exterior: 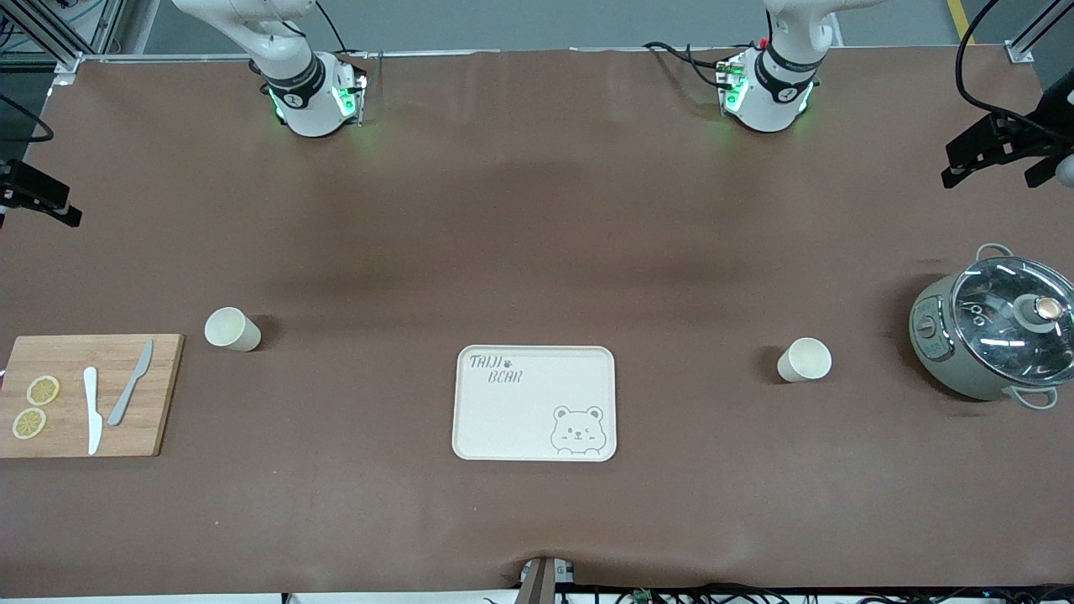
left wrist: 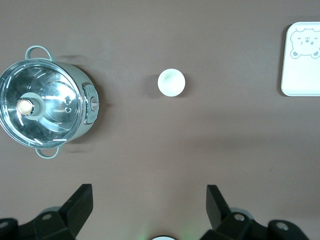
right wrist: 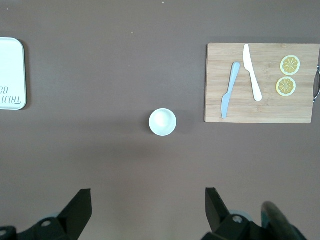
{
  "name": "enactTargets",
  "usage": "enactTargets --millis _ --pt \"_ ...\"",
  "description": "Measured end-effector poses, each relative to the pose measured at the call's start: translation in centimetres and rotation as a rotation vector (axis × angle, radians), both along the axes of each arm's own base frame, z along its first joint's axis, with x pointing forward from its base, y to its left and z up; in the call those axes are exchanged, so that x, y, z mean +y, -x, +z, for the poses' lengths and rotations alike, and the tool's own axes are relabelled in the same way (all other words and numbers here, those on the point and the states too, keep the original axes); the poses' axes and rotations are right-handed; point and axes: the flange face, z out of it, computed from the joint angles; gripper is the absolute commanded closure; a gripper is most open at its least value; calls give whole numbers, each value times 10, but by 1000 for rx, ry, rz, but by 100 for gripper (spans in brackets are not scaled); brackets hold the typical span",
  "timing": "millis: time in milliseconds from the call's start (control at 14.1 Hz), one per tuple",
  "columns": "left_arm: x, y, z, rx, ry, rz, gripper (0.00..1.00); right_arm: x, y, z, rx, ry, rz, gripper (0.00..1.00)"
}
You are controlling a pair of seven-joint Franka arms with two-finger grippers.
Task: Place white IKEA cup upright on tray with both arms
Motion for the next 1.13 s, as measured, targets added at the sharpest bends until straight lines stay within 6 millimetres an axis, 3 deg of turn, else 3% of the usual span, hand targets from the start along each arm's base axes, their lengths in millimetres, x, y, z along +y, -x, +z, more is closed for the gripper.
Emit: enactTargets --millis 637,1133 --pt "3 -1 0 0 1 6 0 0 0 -1 1 0 0 0" --pt "11 -14 -17 24 7 17 0 0 0 -1 2 0 0 0"
